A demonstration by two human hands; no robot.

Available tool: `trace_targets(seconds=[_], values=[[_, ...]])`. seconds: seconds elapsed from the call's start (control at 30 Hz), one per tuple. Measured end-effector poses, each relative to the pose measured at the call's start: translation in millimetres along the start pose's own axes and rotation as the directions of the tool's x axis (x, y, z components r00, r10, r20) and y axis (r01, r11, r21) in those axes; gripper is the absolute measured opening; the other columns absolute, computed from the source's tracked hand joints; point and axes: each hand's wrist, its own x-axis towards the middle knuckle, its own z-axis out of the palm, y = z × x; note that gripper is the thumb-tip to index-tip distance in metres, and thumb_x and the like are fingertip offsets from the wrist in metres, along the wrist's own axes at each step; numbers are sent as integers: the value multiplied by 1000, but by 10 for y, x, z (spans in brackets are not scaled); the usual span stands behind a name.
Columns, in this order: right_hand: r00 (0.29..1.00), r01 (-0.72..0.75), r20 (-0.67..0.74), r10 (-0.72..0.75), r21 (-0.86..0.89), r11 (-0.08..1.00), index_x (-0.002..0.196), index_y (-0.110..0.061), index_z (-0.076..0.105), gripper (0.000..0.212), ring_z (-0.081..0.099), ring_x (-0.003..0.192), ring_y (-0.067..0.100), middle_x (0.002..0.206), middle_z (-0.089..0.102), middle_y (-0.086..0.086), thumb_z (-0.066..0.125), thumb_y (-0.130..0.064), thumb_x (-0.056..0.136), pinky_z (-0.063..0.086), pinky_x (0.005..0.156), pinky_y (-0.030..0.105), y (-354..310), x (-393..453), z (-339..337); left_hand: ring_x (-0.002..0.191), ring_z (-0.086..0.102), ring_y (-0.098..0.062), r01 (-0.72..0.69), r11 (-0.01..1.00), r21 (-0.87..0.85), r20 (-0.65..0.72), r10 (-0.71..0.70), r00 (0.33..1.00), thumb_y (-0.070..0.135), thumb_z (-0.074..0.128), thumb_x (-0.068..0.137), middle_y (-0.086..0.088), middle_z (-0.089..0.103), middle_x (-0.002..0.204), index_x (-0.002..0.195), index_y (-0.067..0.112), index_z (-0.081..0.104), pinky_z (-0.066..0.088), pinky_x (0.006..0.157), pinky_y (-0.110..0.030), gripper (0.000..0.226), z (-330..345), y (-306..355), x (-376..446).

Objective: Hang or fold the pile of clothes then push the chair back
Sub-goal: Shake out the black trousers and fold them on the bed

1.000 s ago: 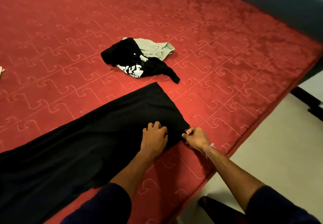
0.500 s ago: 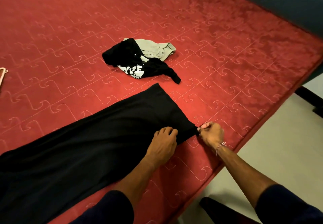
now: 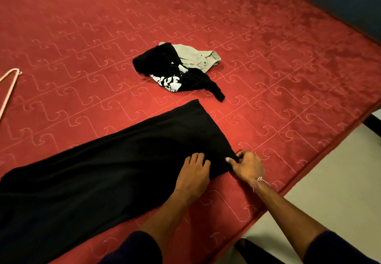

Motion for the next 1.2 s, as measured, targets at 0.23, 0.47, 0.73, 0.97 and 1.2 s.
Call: trace_targets(seconds=[0.23,0.47,0.73,0.97,1.2], values=[[998,-21,-52,33,223,975,78,-17,65,22,65,72,18,69,65,-3,85,-24,79,43,66,25,5,151,-286,77,61,-19,-123,991,-43,-88,119,989,21,52,89,-1,64,92,101,15,62,52,64,-32,16,-32,18,10],[949,252,-185,-257,-50,966,99,-11,54,23,60,89,31,91,60,7,73,-18,88,49,72,40,-2,-61,-102,104,55,-28,-1,997,81,52,-3,999,17,50,88,-9,57,115,121,13,54,45,91,-41,34,-113,-242,-246],[435,898,158,-886,-142,415,104,-20,66,22,62,87,22,99,63,-1,64,-33,86,53,74,36,-616,-1101,869,113,49,-28,66,987,146,80,-78,994,32,54,90,-8,51,123,124,15,49,39,94,-41,38,-269,-899,-1075],[274,961,374,-886,-154,232,121,-20,65,46,60,97,21,110,62,0,74,-42,82,54,79,36,-1038,-1818,1617,87,57,-27,301,935,189,77,-319,945,38,64,72,-6,62,99,98,17,62,46,70,-40,33,-177,-1622,-2269],[219,963,395,-892,-237,131,106,-19,69,27,61,82,24,94,62,2,76,-19,80,50,65,37,-1282,-2024,1928,85,59,-27,489,862,130,5,-494,869,48,67,77,-6,62,96,99,15,66,51,66,-40,40,-90,-1919,-2925]])
